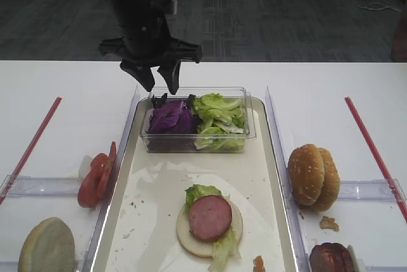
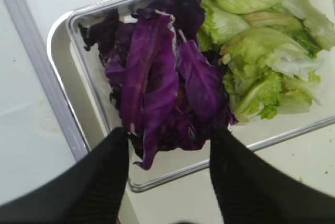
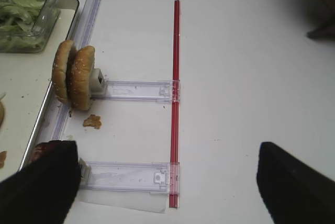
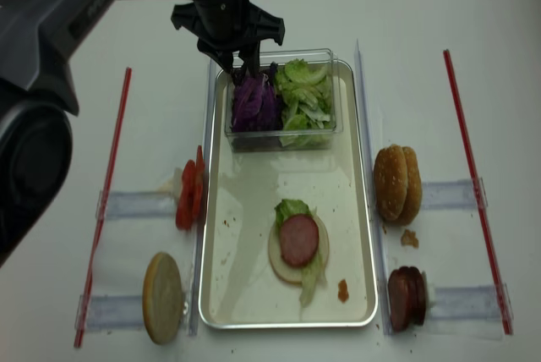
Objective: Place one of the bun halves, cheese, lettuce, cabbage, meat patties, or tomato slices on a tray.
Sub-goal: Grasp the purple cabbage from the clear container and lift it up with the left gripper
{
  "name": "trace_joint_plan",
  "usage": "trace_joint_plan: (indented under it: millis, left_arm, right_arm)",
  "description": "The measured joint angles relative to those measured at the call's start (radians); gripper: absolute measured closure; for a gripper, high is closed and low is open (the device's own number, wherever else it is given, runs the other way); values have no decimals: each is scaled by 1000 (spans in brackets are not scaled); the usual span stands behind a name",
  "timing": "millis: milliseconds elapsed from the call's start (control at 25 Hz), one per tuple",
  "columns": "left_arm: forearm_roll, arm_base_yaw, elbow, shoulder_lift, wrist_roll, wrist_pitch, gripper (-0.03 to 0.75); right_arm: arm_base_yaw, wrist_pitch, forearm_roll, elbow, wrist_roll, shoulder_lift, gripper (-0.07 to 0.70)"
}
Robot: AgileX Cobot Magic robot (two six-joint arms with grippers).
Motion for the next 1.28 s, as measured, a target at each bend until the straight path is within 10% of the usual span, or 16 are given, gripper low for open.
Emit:
trace_joint_plan:
  millis: [1280]
  left_arm:
    - [-55,-6,-46,200,41,-9,375]
  right_arm:
    - [0,0,0,0,0,0,-49]
